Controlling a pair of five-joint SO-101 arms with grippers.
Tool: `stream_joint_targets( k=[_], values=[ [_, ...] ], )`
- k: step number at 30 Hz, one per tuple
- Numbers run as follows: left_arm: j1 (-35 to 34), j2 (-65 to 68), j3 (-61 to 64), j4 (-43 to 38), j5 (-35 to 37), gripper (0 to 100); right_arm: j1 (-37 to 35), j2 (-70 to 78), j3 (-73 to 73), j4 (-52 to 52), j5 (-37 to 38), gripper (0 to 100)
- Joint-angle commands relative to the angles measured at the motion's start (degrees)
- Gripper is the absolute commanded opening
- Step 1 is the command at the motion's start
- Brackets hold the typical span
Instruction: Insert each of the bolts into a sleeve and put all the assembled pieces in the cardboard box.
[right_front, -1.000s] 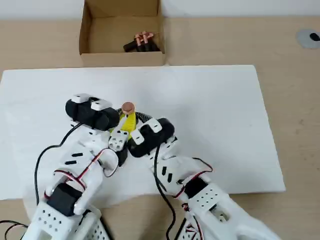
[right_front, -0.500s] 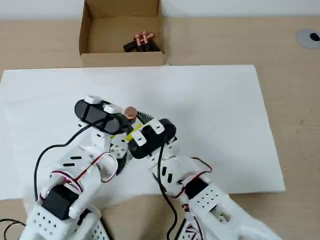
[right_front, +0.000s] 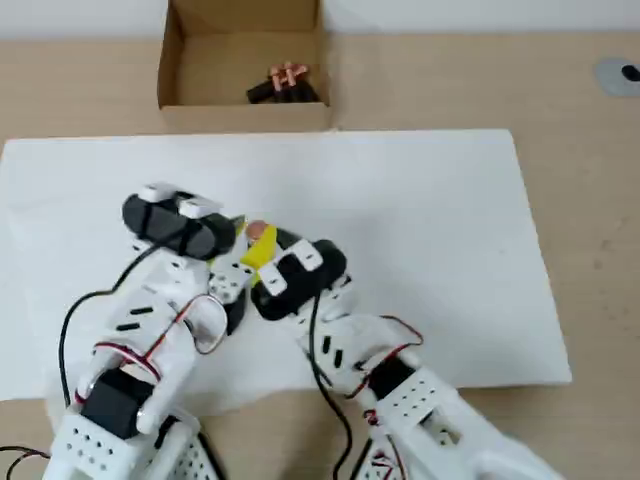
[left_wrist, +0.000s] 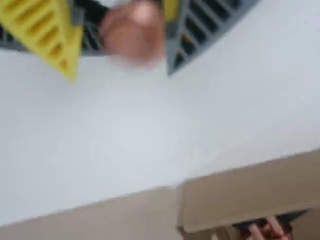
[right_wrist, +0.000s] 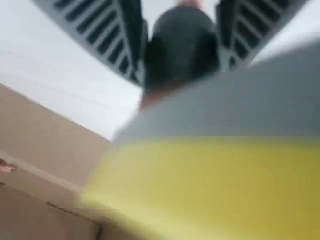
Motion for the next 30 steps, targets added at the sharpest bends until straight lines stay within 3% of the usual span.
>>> stream_joint_targets(
  k=[1, 10, 18, 24, 27, 30],
  values=[
    [-2.29, -0.4, -2.11, -1.41, 0.44, 17, -0.31, -0.57, 0.04, -0.26, -0.53, 1.0],
    [-4.13, -0.48, -2.73, -0.35, 0.88, 17, 1.63, -0.57, 0.04, -0.53, -0.53, 1.0],
    [-15.03, -0.48, -9.85, -0.18, 20.92, 18, 6.11, -0.4, -0.13, -4.4, -0.53, 1.0],
    [-20.75, -0.22, -6.68, 1.58, 26.64, 17, 11.56, -0.13, -5.05, -4.57, -1.67, 1.0],
    [-22.77, 0.04, -1.32, 1.67, 26.37, 17, 16.4, 1.71, -13.58, 0.18, -1.41, 1.0],
    [-23.12, 0.84, 5.63, 1.67, 26.37, 17, 20.09, 8.57, -27.47, 13.27, -0.62, 0.9]
  ],
)
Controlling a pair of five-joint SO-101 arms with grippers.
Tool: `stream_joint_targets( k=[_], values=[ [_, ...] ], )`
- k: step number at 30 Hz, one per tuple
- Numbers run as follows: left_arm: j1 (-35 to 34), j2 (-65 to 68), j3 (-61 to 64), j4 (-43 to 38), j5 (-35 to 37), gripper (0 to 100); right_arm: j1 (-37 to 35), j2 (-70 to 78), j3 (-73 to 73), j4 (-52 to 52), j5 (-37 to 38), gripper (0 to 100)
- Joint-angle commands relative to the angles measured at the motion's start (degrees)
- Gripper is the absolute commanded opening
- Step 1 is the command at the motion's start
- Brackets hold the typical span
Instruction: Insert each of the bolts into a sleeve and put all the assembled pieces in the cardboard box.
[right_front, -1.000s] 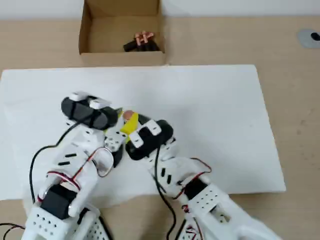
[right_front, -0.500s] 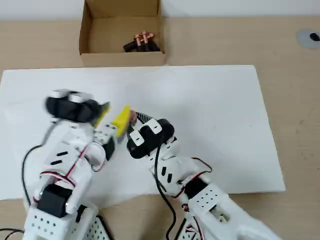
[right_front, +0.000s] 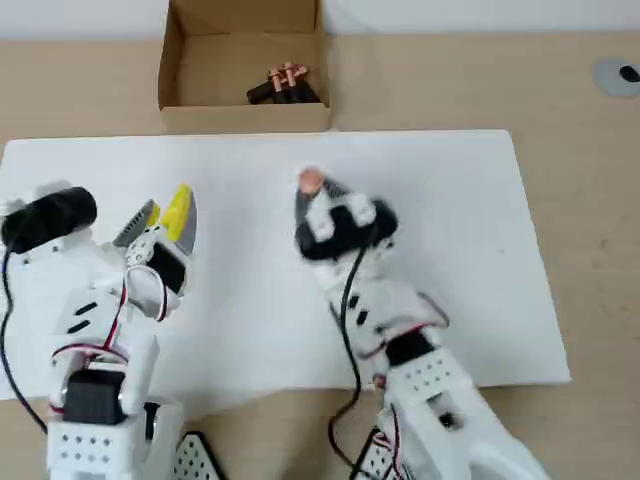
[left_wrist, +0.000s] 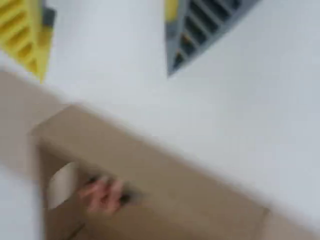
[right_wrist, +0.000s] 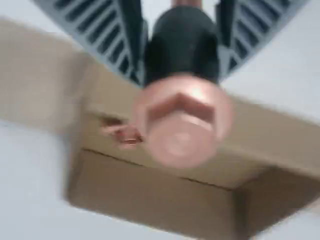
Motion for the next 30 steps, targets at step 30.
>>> stream_joint_targets(
  k=[30],
  values=[
    [-0.7, 7.25, 15.3, -3.08, 0.26, 17, 6.64, 105.71, -129.36, 29.8, 9.76, 1.3]
  ],
)
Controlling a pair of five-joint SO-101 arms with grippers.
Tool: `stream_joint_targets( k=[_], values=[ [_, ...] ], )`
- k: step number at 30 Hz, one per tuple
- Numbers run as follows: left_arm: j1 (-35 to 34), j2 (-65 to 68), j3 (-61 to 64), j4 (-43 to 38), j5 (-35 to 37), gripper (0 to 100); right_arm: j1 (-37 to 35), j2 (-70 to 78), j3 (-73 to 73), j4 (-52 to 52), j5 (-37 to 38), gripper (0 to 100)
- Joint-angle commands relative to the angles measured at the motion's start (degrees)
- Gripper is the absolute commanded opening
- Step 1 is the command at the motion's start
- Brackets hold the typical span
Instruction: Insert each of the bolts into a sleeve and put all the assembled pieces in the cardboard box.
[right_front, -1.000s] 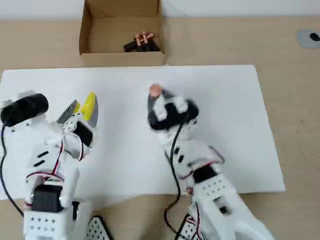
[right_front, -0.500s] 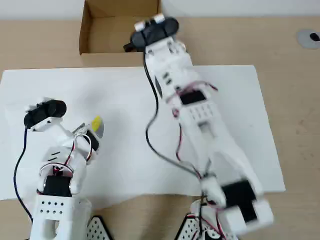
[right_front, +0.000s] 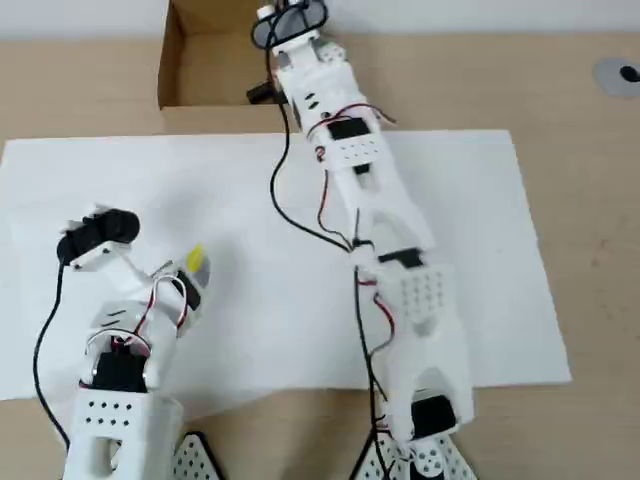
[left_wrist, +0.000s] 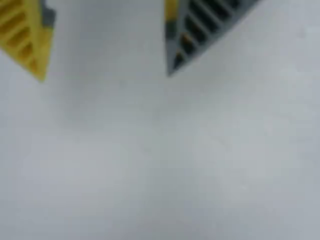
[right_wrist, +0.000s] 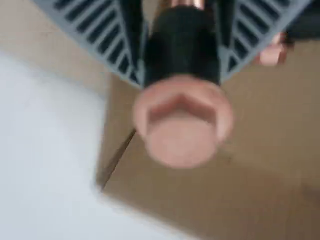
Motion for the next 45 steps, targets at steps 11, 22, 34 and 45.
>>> stream_joint_targets(
  k=[11, 22, 34, 45],
  values=[
    [-0.18, 0.13, -0.26, -0.62, 0.26, 17, -0.04, 21.85, -39.08, 14.24, -1.58, 16.7],
    [-0.26, 0.13, 0.62, -0.7, 0.26, 13, -0.13, 25.19, -57.36, 34.81, -7.03, 17.8],
    [1.32, -0.22, 2.29, -2.99, -1.93, 0, -0.04, 5.85, -62.37, 83.78, -14.51, 1.2],
    [11.16, -0.4, -1.49, 7.12, -6.86, 0, 9.1, -20.44, -55.25, 93.45, -10.55, 1.2]
  ],
)
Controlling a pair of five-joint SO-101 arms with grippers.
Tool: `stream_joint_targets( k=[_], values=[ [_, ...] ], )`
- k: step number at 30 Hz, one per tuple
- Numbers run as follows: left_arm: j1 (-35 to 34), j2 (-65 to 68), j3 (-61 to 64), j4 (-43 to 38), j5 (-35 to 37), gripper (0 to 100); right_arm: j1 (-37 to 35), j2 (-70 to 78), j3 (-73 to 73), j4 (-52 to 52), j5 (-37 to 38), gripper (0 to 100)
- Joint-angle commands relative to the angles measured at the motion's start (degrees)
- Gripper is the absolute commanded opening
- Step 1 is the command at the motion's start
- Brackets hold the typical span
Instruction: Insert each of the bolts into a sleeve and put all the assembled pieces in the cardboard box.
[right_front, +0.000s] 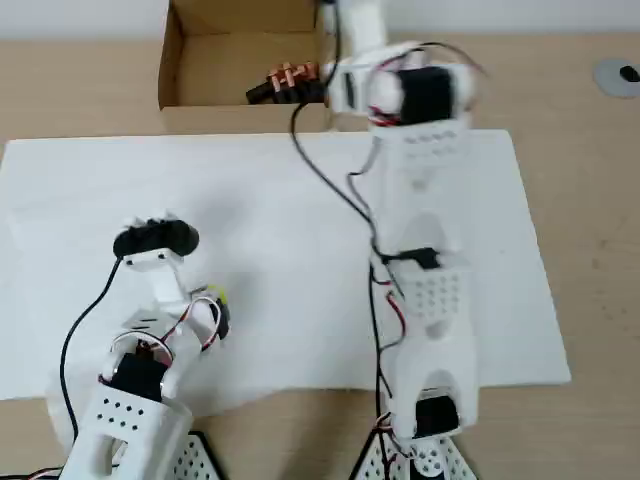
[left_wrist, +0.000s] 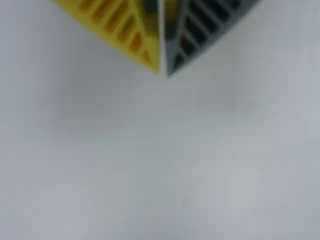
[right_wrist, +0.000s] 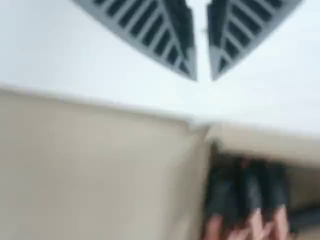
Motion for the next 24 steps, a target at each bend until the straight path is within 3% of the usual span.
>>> stream_joint_targets(
  k=[1, 6, 12, 24],
  values=[
    [-2.11, -0.31, -3.87, 0.79, -0.26, 0, 3.91, -13.14, 7.52, 1.05, 0.97, 1.2],
    [-7.65, -0.31, -3.87, 1.05, -0.44, 1, 5.32, -33.01, 40.84, 0.97, 0.7, 1.2],
    [-8.0, -0.31, -3.25, 1.14, -0.53, 1, 5.14, -62.55, 89.36, -0.35, 0.97, 1.2],
    [-8.35, -0.31, -1.05, 1.14, -0.53, 1, 13.23, -126.11, 162.68, -41.49, 6.42, 1.2]
  ],
)
